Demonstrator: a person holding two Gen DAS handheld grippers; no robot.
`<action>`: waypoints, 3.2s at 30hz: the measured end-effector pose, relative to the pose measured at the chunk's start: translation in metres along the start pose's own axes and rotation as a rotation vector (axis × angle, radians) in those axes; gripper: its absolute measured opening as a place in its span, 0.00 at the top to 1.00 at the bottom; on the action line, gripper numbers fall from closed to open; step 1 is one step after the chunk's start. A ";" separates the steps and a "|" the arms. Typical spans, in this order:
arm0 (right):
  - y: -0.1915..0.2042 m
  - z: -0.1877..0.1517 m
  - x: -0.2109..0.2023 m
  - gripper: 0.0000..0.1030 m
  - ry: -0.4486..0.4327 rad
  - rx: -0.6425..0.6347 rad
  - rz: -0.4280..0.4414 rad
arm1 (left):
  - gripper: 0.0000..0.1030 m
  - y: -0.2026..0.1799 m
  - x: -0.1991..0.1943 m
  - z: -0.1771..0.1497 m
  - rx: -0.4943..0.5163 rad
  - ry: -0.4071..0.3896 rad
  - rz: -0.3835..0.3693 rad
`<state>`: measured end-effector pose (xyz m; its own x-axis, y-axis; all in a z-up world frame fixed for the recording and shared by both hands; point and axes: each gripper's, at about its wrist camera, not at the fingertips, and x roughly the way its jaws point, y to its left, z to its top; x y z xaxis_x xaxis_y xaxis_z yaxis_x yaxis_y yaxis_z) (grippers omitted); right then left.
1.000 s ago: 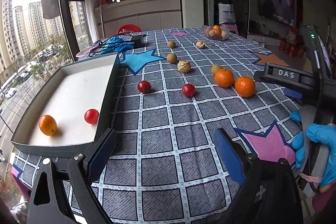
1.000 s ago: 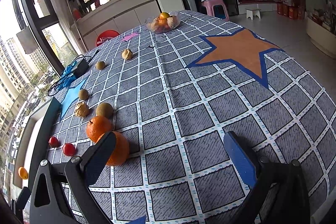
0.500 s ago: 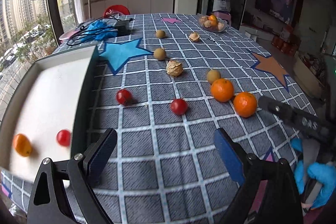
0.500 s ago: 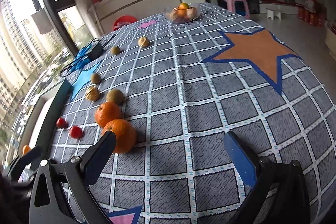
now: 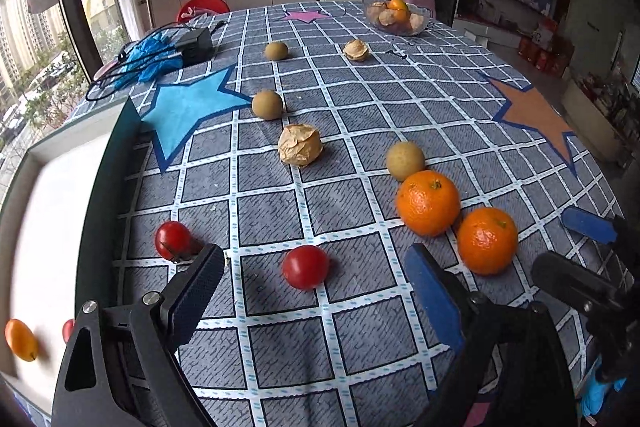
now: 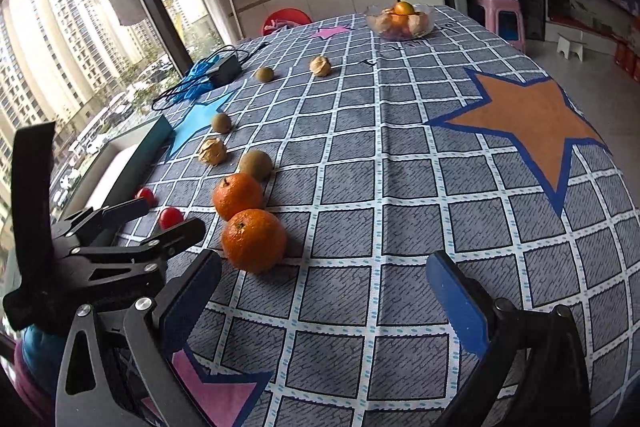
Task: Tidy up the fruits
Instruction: 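Move both tools back over the remaining fruits on the tablecloth, then grasp a red cherry tomato with the left tool while the right tool grasps an orange, then lower both fruits into the white tray and open both tools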
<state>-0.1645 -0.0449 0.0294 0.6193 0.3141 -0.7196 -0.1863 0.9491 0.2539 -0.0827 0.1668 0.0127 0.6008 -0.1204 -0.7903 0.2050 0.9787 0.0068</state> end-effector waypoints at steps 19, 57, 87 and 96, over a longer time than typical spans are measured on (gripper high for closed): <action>0.032 0.002 0.019 0.00 0.056 -0.150 0.007 | 0.77 0.010 -0.002 -0.001 -0.061 0.008 -0.051; 0.163 0.044 0.019 0.60 0.000 -0.304 0.168 | 0.77 0.133 -0.105 -0.017 -0.179 -0.176 0.082; 0.280 0.048 0.090 0.59 0.133 -0.447 0.300 | 0.77 0.222 -0.071 -0.044 -0.297 -0.086 0.196; 0.270 0.055 0.094 0.30 0.139 -0.394 0.314 | 0.20 0.232 -0.078 -0.053 -0.319 -0.104 0.267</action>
<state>-0.1147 0.2399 0.0653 0.3849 0.5599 -0.7338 -0.6363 0.7368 0.2284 -0.1231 0.4120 0.0438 0.6786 0.1439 -0.7203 -0.2073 0.9783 0.0001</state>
